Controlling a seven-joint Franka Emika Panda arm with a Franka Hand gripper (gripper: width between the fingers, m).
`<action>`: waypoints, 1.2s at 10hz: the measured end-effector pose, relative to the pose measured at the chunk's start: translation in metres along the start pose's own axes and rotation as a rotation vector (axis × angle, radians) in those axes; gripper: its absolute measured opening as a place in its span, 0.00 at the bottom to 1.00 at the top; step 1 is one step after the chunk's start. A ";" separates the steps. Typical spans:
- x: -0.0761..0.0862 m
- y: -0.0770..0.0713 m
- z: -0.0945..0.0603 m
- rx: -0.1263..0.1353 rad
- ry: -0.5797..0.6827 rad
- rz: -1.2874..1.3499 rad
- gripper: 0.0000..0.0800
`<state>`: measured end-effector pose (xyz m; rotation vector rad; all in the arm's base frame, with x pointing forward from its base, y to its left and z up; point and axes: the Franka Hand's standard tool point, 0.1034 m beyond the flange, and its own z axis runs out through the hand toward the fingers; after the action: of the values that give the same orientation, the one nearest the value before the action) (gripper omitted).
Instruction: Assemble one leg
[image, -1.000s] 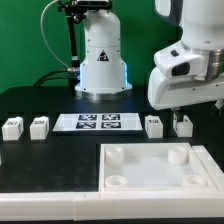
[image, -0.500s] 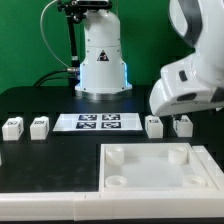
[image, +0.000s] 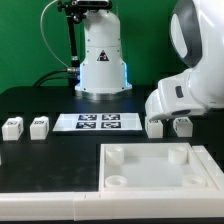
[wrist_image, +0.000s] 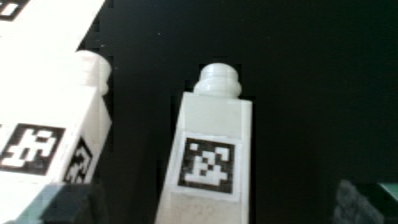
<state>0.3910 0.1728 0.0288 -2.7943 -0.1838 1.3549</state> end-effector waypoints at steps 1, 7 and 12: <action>0.001 -0.001 0.007 -0.004 0.003 0.000 0.81; 0.005 -0.007 0.015 -0.015 0.013 0.005 0.49; 0.005 -0.006 0.013 -0.014 0.013 -0.001 0.36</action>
Offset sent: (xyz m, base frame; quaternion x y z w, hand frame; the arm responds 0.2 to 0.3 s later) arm 0.0000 0.0000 0.0000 0.0000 0.0000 0.0000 1.0000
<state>0.3833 0.1787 0.0175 -2.8128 -0.1950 1.3403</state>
